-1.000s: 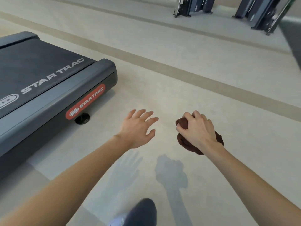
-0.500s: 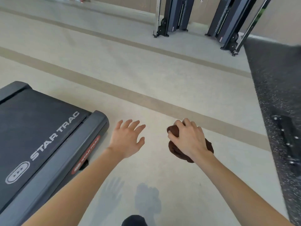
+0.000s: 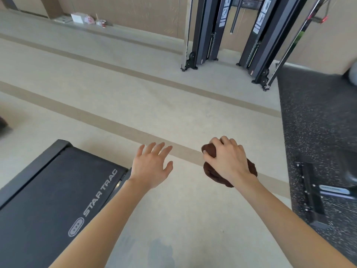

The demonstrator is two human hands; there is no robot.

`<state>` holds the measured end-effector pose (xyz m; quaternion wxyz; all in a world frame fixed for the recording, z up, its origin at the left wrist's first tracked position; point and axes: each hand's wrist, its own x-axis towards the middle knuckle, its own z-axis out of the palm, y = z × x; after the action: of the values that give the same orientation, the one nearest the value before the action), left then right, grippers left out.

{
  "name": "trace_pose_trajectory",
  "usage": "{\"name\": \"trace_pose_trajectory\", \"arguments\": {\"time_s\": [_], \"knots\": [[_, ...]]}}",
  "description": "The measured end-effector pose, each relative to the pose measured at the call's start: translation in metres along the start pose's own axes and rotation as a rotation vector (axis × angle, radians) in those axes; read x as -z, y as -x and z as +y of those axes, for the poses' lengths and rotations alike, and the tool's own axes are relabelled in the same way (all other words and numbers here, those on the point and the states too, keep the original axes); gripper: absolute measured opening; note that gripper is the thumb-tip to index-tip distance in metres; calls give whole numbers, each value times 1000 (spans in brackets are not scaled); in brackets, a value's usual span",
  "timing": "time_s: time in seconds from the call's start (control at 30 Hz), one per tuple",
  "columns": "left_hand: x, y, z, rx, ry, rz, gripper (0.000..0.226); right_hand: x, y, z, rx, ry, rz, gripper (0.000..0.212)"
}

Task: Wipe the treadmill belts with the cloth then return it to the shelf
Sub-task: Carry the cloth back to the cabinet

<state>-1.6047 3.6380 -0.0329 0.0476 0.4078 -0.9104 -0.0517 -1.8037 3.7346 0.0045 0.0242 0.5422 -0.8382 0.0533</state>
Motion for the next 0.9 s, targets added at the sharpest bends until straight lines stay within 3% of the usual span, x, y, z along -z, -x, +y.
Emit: {"name": "trace_pose_trajectory", "arguments": {"time_s": [0.2,0.47,0.9], "knots": [[65,5,12,-11,40,85,54,51,13,-16,-3,19,38,36],[75,1,6,-13,53,97,51,51,-4,-19,-19,-53,61,31],[73,-128,11,64,28,126,50,52,-166,37,87,-89,51,32]]}}
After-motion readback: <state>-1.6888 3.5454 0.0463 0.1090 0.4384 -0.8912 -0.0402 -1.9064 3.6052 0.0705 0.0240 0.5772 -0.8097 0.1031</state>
